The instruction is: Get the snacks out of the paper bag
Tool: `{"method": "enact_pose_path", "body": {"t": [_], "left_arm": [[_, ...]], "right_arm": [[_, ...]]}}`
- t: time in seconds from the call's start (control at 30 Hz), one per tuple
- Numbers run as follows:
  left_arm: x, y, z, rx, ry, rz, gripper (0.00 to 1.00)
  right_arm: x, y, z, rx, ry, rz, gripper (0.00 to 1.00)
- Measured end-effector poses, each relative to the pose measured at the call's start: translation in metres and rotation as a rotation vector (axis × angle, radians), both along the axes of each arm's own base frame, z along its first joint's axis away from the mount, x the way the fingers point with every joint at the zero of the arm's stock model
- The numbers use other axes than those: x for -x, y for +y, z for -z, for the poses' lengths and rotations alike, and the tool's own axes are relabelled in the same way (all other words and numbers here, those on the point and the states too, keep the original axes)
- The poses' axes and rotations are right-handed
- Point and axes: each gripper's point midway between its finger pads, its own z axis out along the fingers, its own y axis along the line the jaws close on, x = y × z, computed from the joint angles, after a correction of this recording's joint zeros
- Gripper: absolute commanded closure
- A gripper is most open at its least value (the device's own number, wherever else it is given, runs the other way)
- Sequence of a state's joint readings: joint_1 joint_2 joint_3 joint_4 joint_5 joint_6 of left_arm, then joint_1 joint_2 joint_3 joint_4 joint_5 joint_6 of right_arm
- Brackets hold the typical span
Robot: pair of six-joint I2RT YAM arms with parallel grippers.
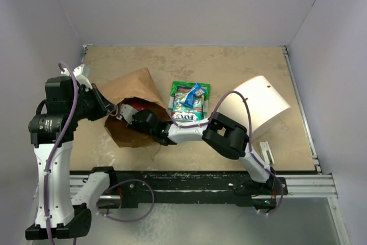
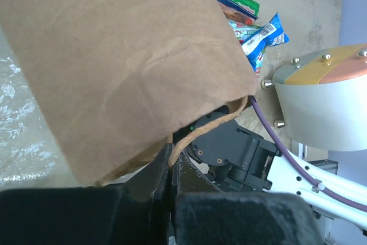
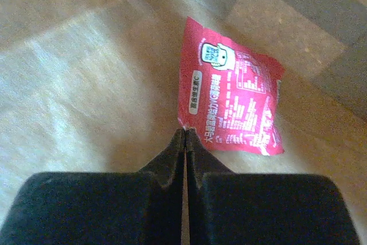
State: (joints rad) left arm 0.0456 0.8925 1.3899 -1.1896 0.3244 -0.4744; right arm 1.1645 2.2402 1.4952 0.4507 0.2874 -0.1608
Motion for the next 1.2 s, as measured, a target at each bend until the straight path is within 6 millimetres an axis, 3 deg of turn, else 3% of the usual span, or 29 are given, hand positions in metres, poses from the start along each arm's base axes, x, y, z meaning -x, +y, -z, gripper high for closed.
{"method": "enact_pose_path", "body": {"t": [0.23,0.43,0.8,1.2], "left_arm": [[-0.001,-0.001,0.001,0.006,0.007,0.007,1.00],[-0.005,-0.001,-0.003,0.006,0.006,0.006,1.00],[-0.015,0.002,-0.009,0.002,-0.011,-0.016,1.00],[-0.022,0.006,-0.009,0.004,0.006,-0.056,1.00]], "right_arm": [[0.018,0.008,-0.030,-0.124,-0.040,-0.129,1.00],[0.030,0.003,-0.055,-0.184,-0.053,-0.178,1.00],[0.053,-0.028,-0.090,-0.217,-0.054,-0.228,1.00],[0.065,-0.050,-0.139,-0.284,-0.041,-0.219,1.00]]}}
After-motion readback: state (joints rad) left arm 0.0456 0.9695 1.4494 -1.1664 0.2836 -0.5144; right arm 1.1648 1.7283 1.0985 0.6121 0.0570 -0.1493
